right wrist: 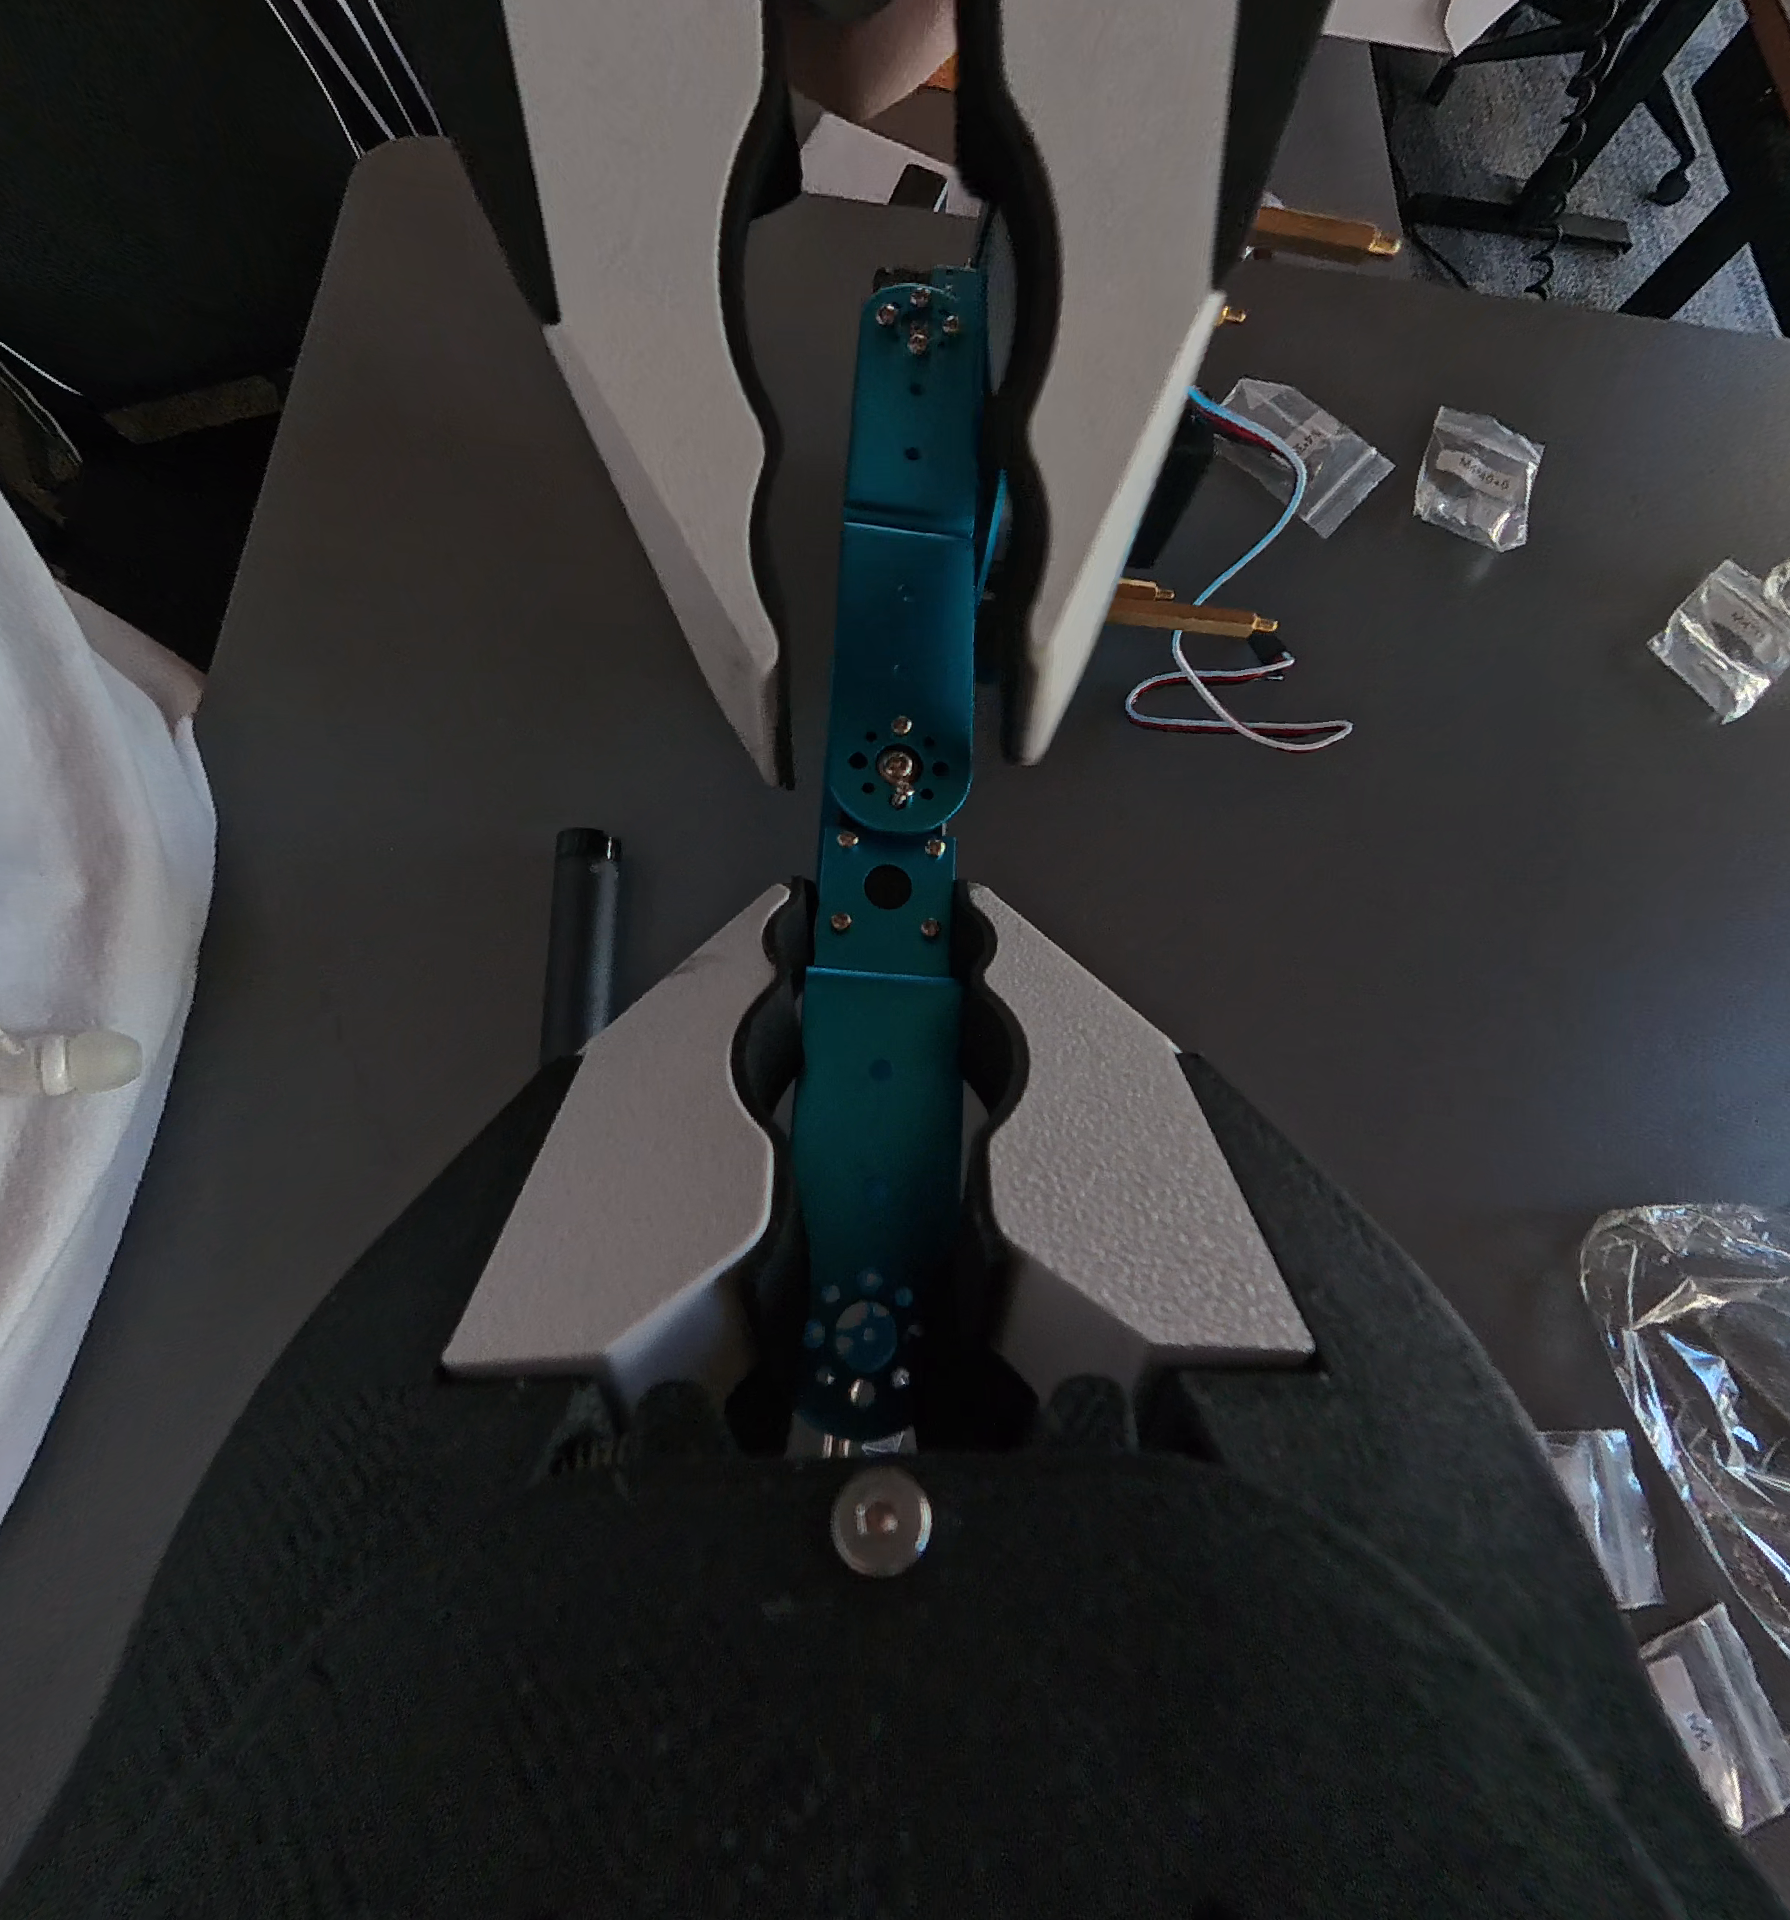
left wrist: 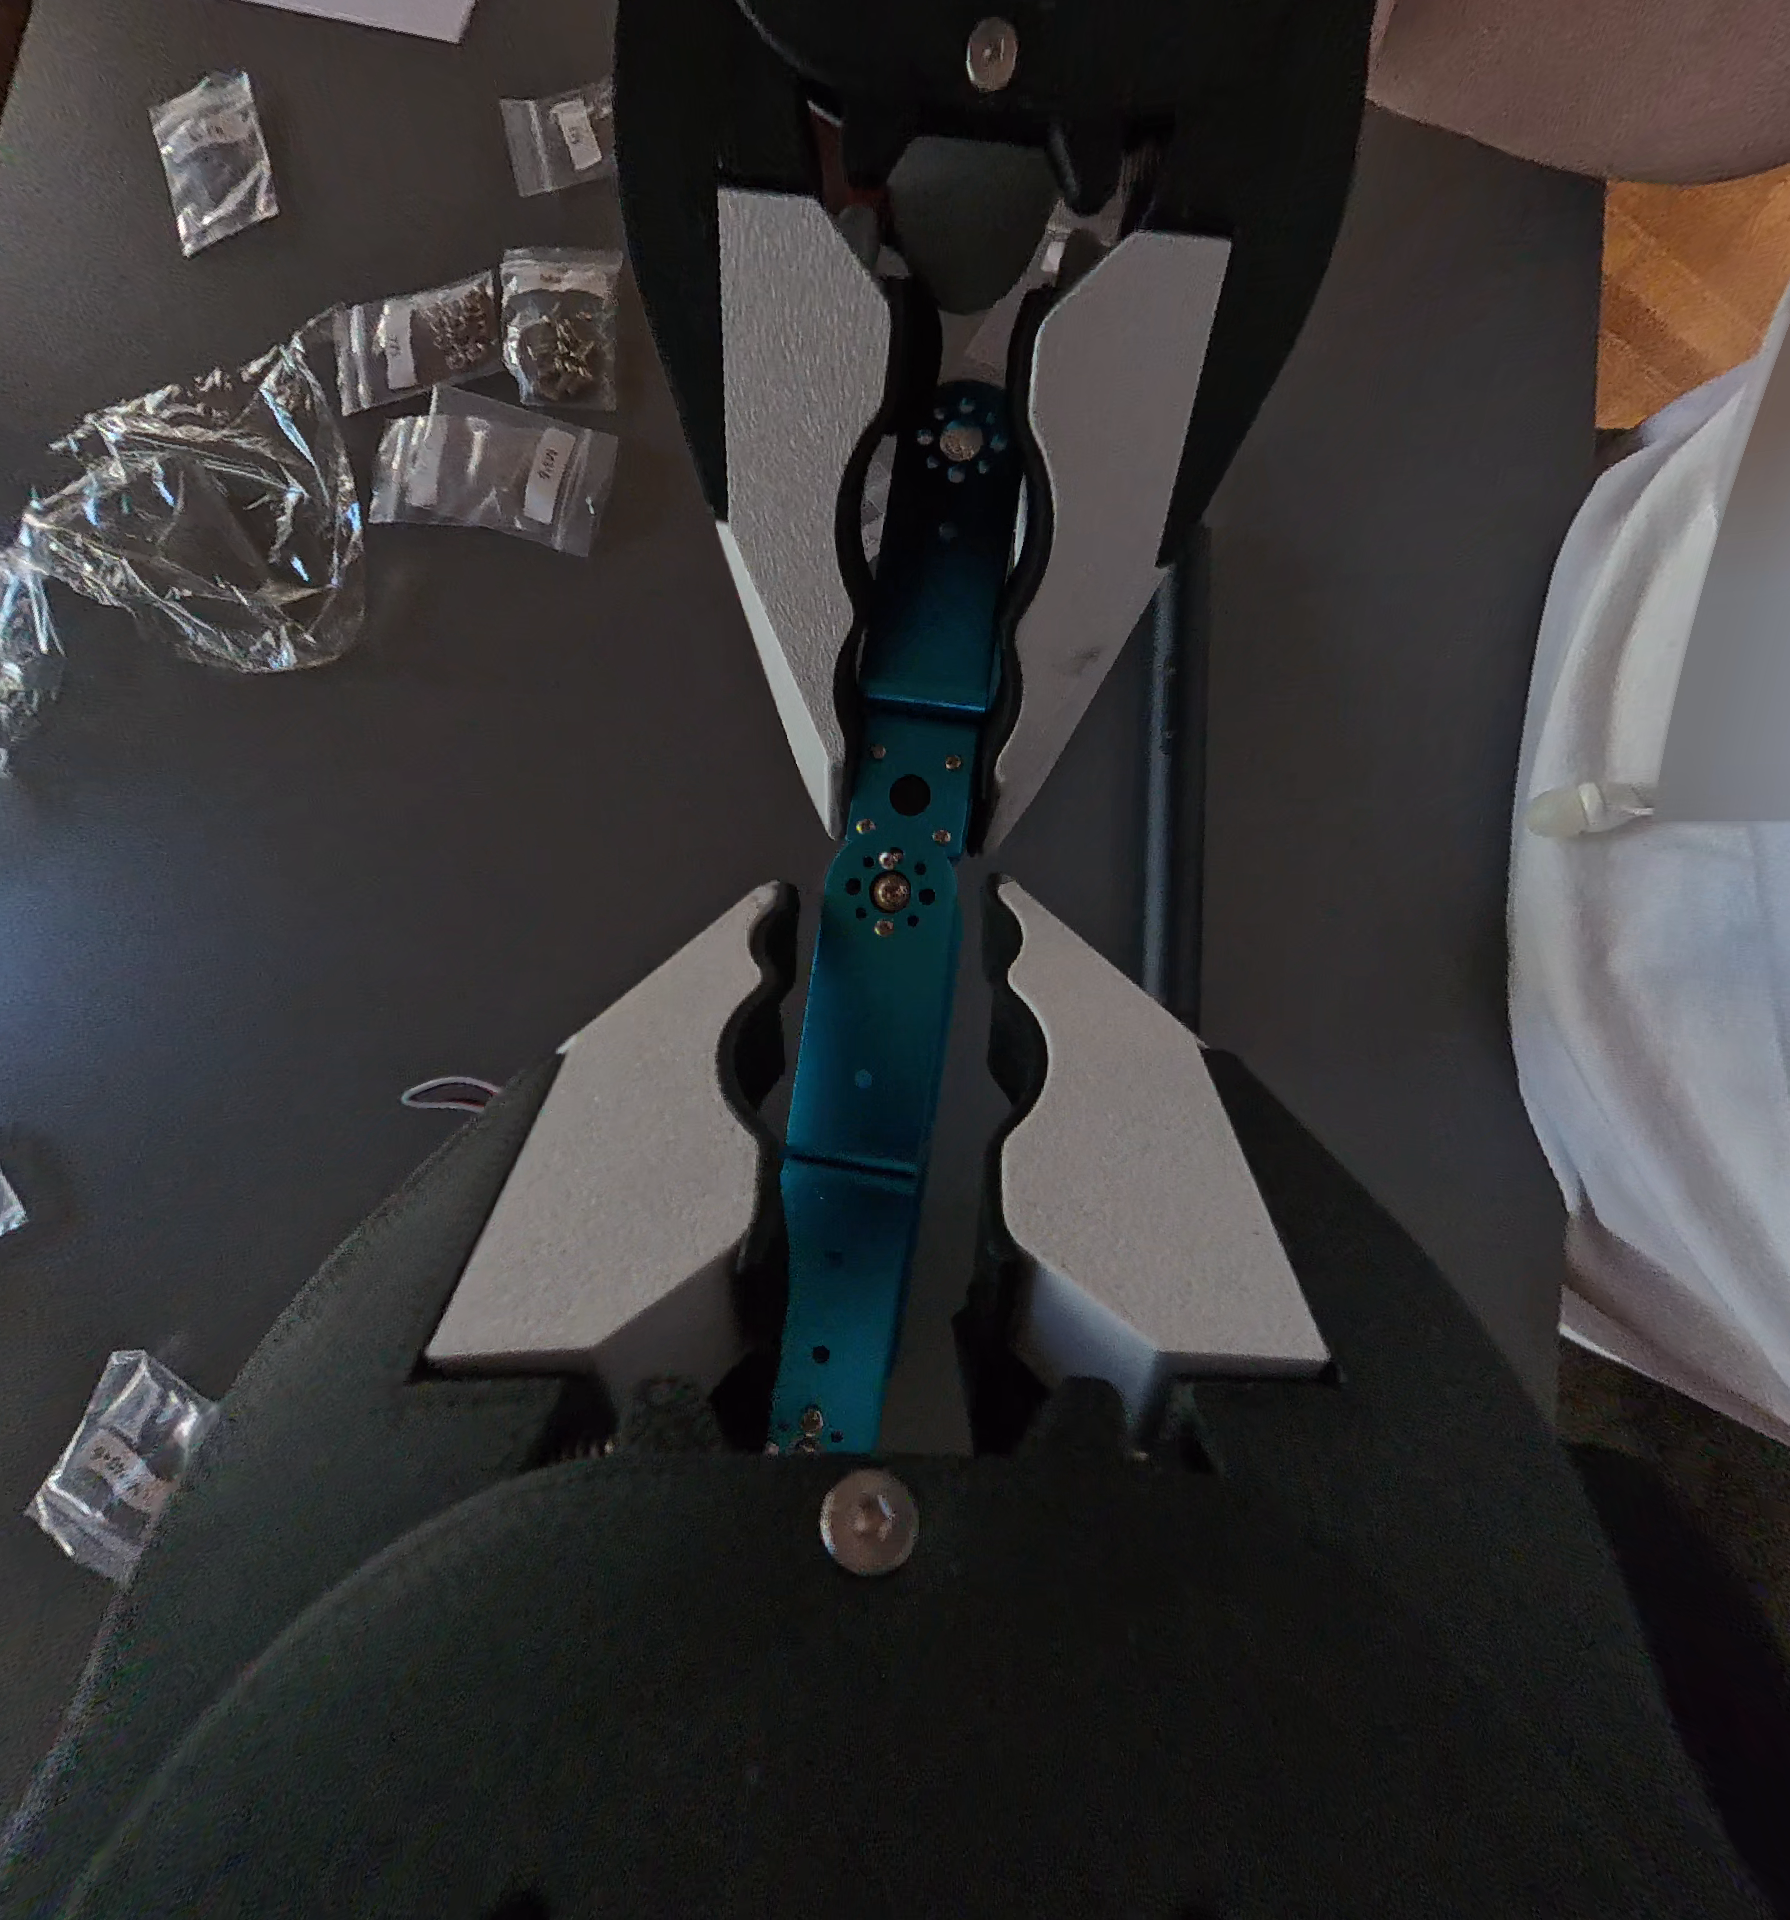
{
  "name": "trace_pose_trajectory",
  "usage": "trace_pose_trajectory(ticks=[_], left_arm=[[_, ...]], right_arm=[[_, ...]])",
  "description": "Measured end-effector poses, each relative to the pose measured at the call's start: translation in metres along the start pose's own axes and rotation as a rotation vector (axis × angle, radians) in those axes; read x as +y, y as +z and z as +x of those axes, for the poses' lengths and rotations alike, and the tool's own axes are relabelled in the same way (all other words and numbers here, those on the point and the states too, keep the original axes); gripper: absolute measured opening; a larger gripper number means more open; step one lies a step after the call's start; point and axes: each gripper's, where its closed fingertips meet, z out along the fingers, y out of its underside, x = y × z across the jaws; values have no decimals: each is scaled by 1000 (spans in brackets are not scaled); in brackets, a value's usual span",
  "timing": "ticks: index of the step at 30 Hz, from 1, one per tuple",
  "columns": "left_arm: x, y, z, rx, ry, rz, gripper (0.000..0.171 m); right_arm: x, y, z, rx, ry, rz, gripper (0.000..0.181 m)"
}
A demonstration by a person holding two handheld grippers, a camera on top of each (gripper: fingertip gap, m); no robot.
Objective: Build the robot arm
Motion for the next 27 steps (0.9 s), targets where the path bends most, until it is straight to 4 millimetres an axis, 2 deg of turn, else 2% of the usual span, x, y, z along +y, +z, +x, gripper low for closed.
trace_pose_trajectory(ticks=[3, 6, 14, 17, 27], left_arm=[[-3, -3, -6, -45, 32, -23, 46], [1, -3, -3, -5, 58, -65, 47], [18, 11, 5, 134, 130, -230, 35], [18, 15, 7, 150, 127, -234, 28], [16, 18, 6, 139, 89, -192, 28]], right_arm=[[-1, 0, 0, 2, -6, -1, 27], [-1, 0, -1, 1, -9, -1, 27], [-2, 0, -2, 3, -7, 1, 26], [-1, 0, -3, -2, -3, -2, 26], [0, 0, -3, 10, 2, -7, 26]])
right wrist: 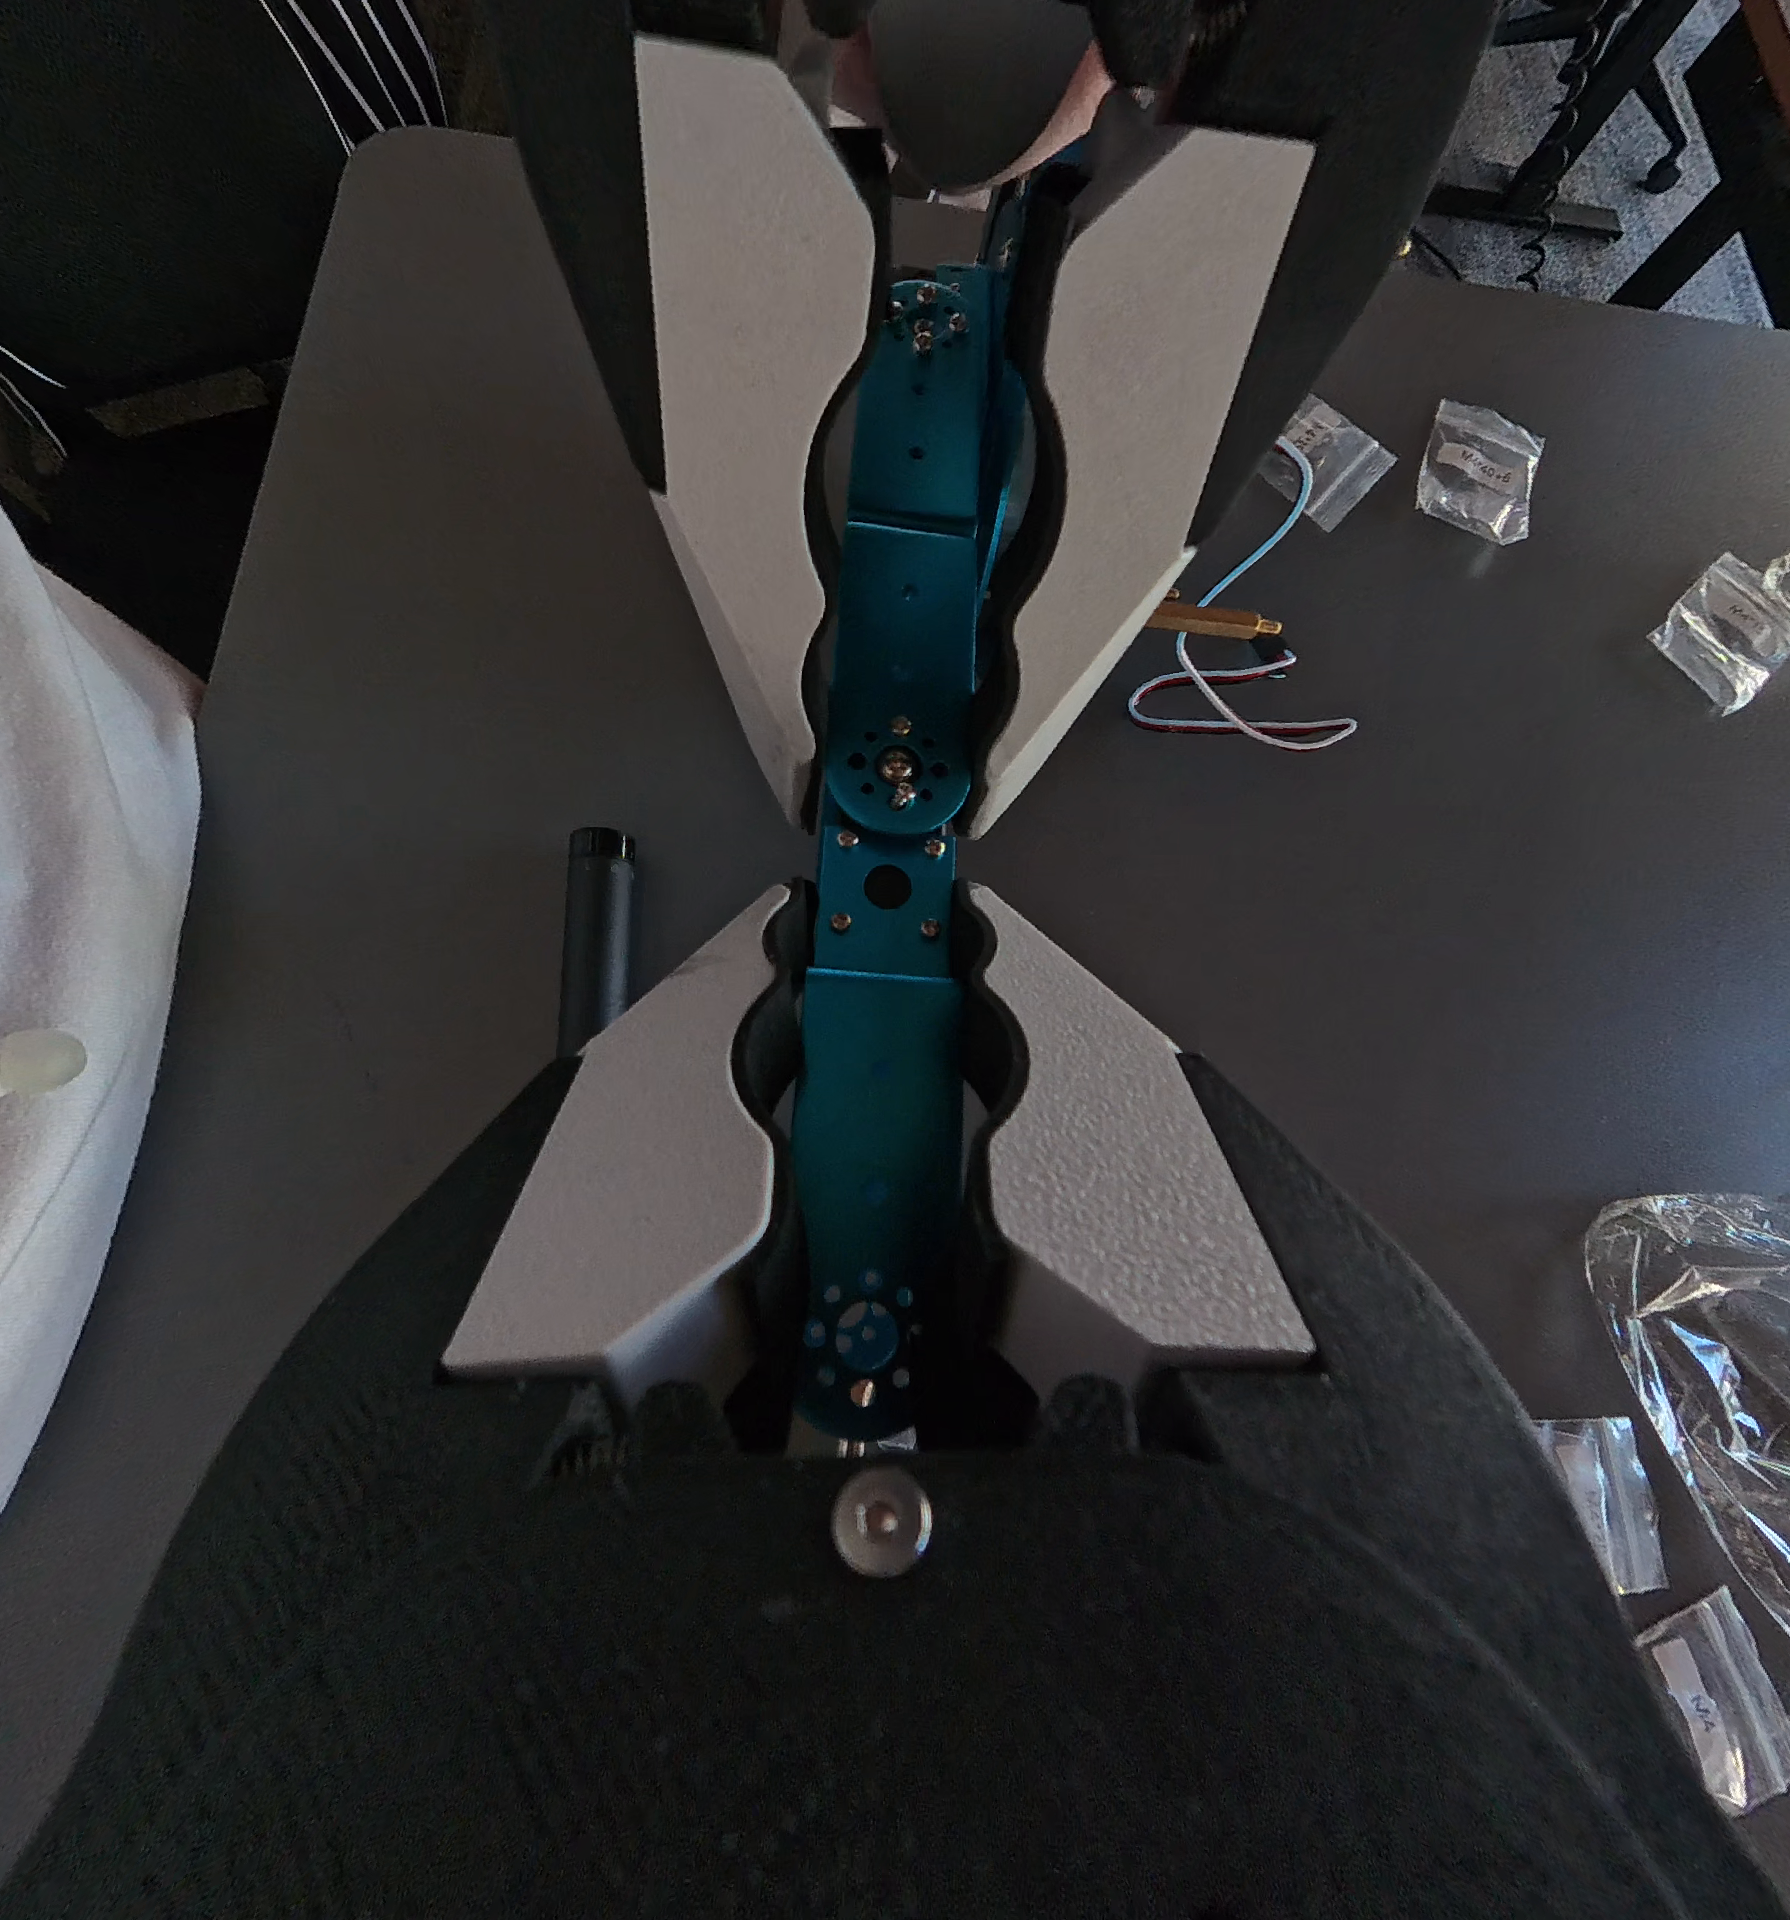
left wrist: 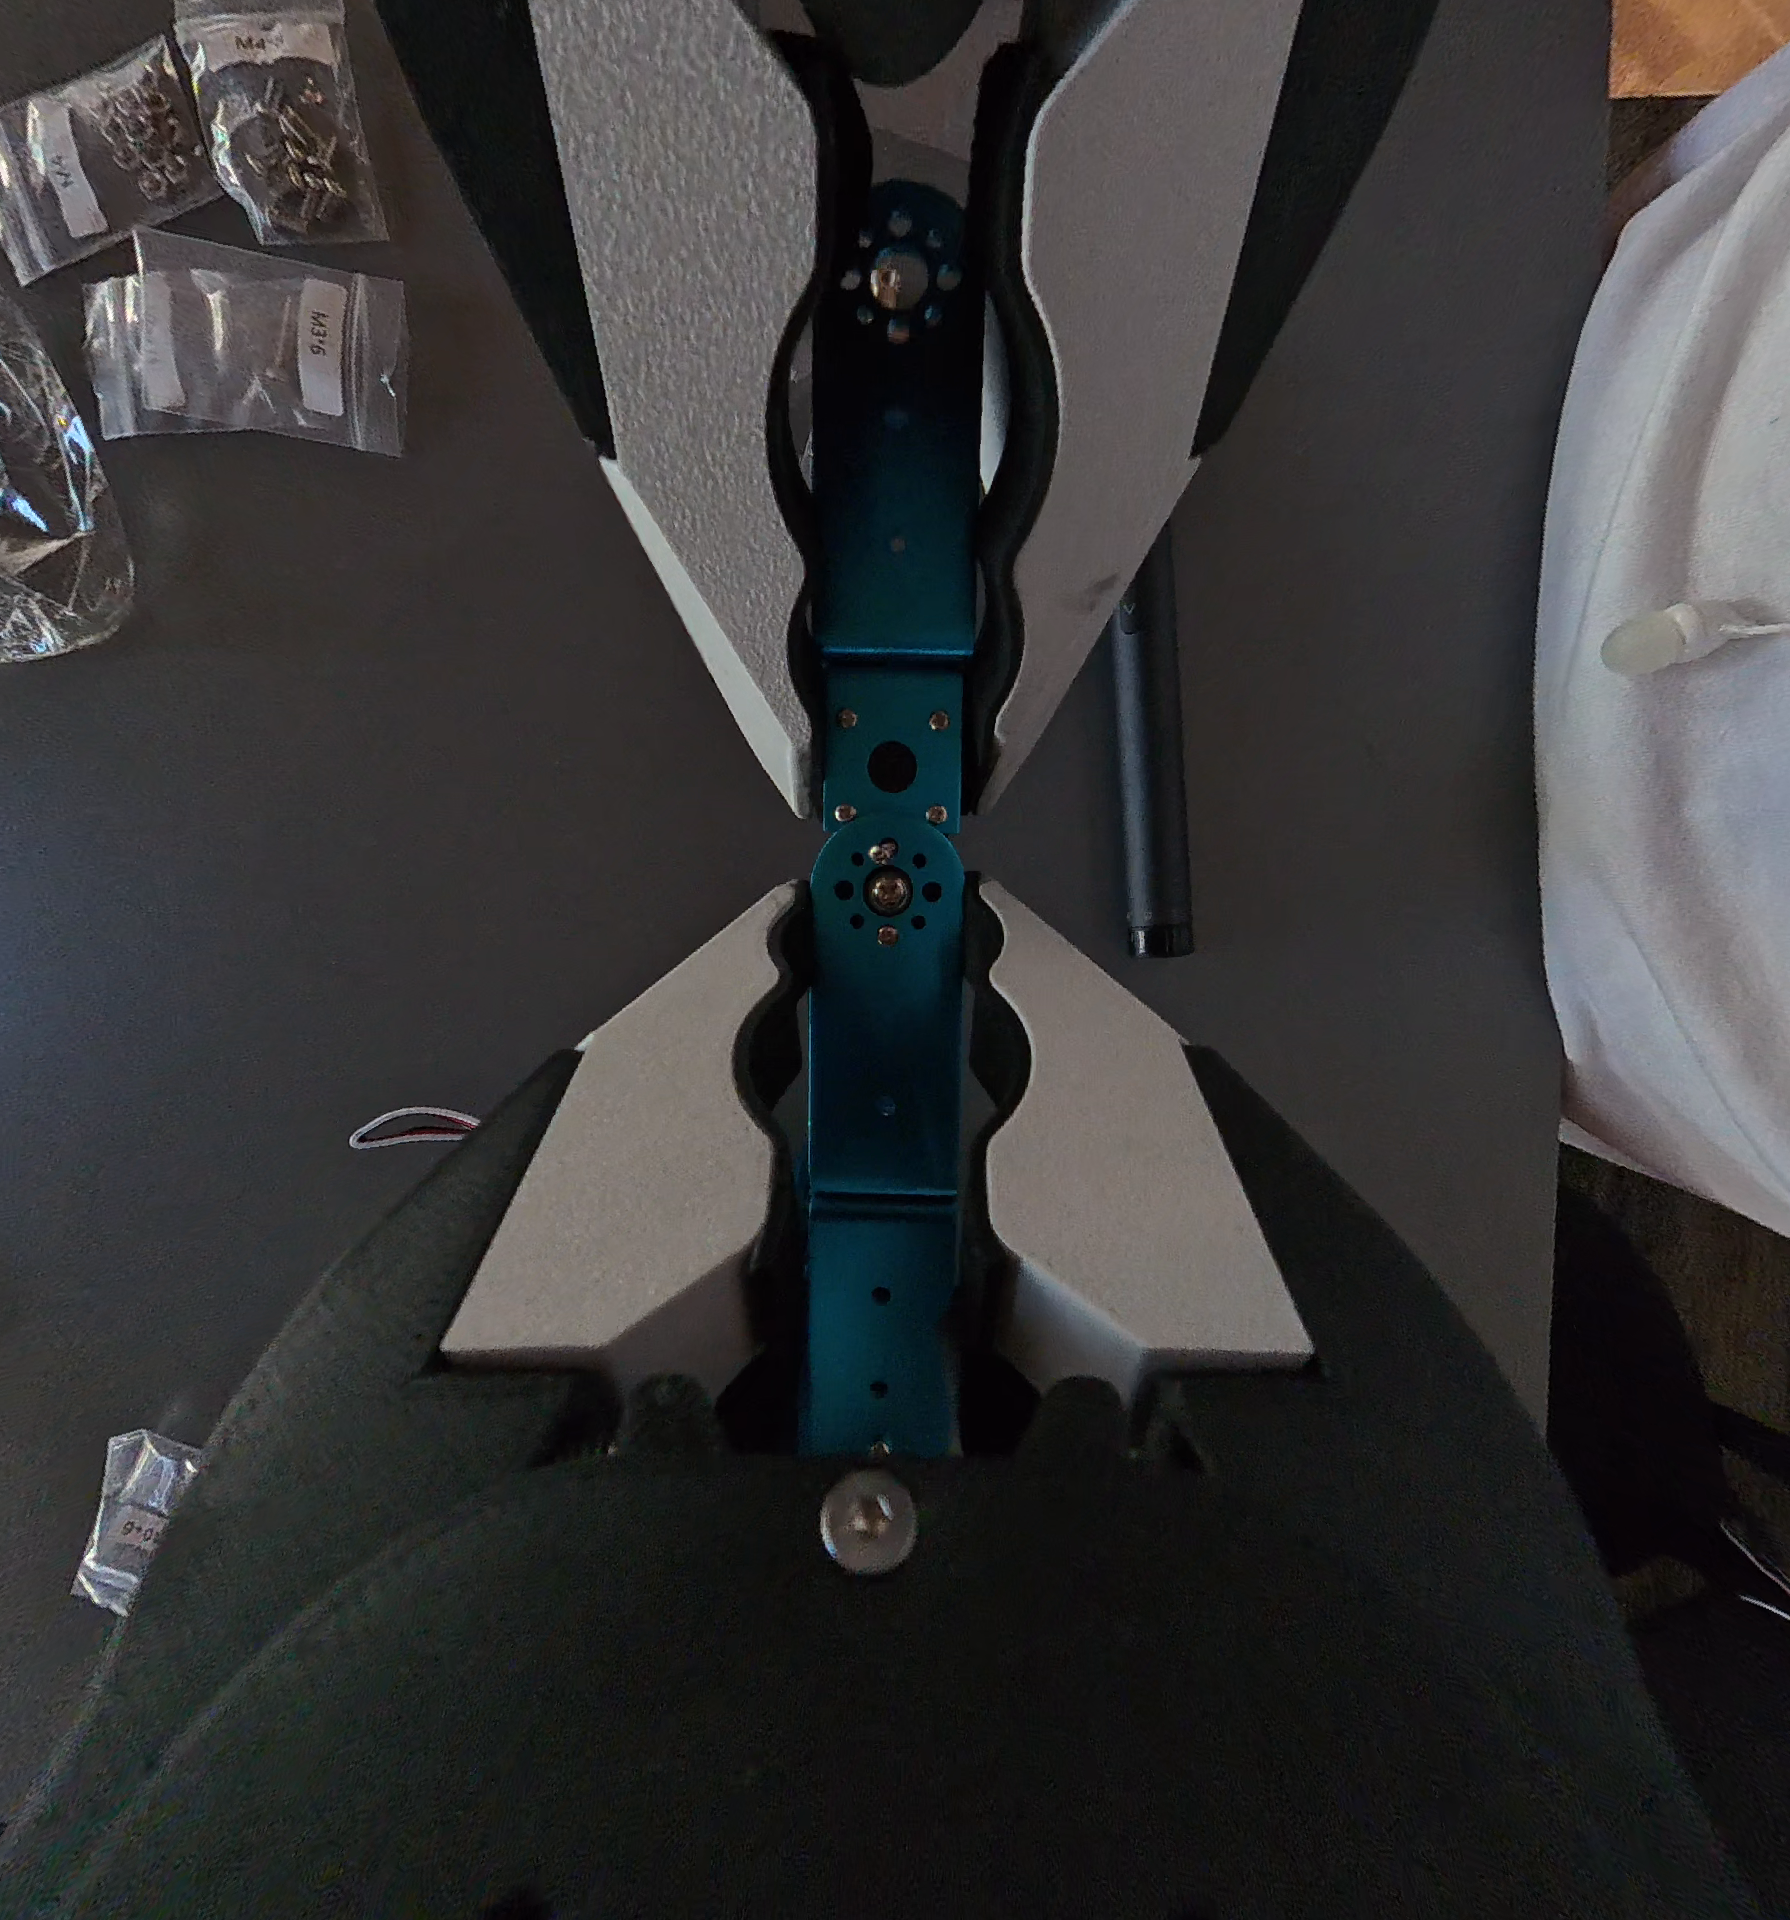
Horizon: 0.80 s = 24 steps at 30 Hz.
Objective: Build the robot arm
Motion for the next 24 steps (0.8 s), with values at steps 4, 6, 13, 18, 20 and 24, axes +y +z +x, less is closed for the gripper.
trace_pose_trajectory(ticks=[4, 6, 13, 18, 20, 24], left_arm=[[9, 8, -1, -39, 51, -62, 22], [7, 7, -1, -50, 58, -52, 21], [4, 7, -2, -46, 27, -42, 21], [5, 9, 0, -36, 46, -63, 21], [5, 10, 0, -31, 43, -69, 21], [5, 11, -1, -17, 29, -87, 21]], right_arm=[[-2, -1, 0, 3, -10, -2, 27], [-3, -2, 0, 0, -7, 9, 26], [-3, -4, 1, -1, -5, 5, 26], [0, -3, -1, -8, -19, -8, 27], [1, -3, -1, -10, -19, -6, 27], [4, -2, 0, -13, -2, 0, 27]])
